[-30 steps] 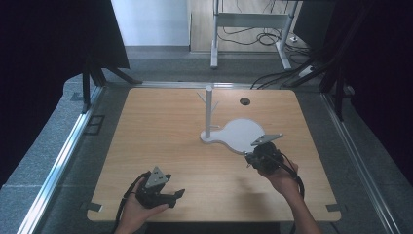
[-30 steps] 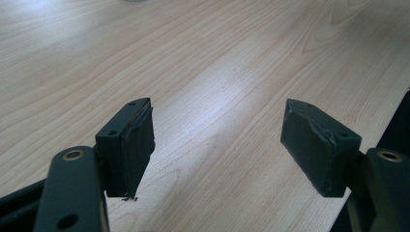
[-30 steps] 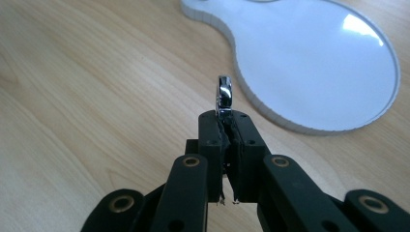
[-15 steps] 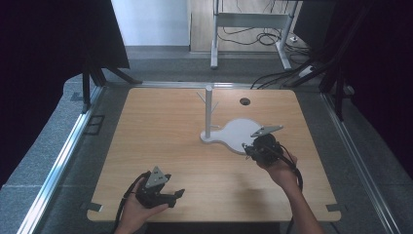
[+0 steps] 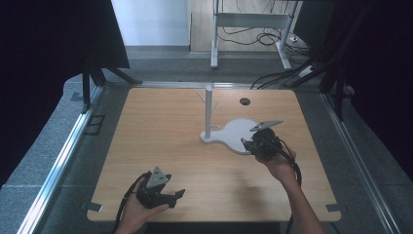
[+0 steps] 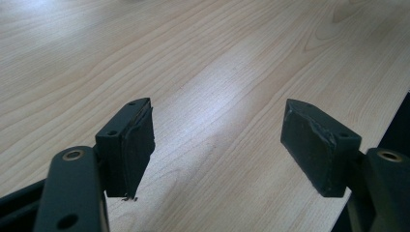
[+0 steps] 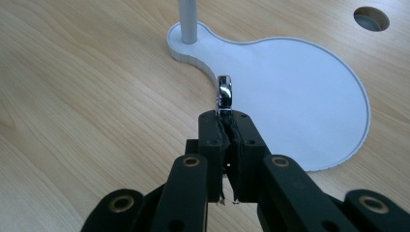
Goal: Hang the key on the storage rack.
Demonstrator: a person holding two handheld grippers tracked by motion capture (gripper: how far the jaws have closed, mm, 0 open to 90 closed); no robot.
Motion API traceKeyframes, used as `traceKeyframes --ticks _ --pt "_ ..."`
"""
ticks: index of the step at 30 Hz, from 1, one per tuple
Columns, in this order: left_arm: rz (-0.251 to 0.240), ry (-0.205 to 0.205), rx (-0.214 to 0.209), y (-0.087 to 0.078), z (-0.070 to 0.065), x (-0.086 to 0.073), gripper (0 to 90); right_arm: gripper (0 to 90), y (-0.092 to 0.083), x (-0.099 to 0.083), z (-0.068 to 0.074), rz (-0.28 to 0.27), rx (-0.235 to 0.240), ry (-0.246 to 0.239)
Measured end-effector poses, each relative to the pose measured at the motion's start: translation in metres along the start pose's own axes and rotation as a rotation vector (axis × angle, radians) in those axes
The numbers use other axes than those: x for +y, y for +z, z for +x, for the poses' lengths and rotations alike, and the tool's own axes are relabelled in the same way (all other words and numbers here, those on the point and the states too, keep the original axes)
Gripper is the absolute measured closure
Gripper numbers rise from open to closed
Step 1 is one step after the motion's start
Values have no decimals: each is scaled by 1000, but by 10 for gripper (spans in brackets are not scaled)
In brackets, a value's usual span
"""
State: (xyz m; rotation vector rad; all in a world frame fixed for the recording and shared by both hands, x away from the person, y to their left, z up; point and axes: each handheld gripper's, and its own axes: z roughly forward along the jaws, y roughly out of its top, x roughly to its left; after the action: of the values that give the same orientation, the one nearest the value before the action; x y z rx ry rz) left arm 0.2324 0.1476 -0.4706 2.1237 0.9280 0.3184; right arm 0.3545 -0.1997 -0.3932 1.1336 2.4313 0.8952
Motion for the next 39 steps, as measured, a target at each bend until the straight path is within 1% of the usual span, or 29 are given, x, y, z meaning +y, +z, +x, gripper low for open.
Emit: traceKeyframes --ticks 5,13,22,31,39 --pt "2 3 -1 1 -1 0 282 848 -3 7 -1 -20 20 10" --pt "5 0 -3 2 0 -1 282 847 0 19 2 -26 13 -1" --pt "5 1 -3 3 -1 -1 282 847 1 28 0 -30 2 -7" --pt "12 7 -6 4 -1 -1 282 846 2 36 -1 -37 4 0" --pt "8 2 -5 3 -1 -1 282 847 8 44 -6 -36 7 16"
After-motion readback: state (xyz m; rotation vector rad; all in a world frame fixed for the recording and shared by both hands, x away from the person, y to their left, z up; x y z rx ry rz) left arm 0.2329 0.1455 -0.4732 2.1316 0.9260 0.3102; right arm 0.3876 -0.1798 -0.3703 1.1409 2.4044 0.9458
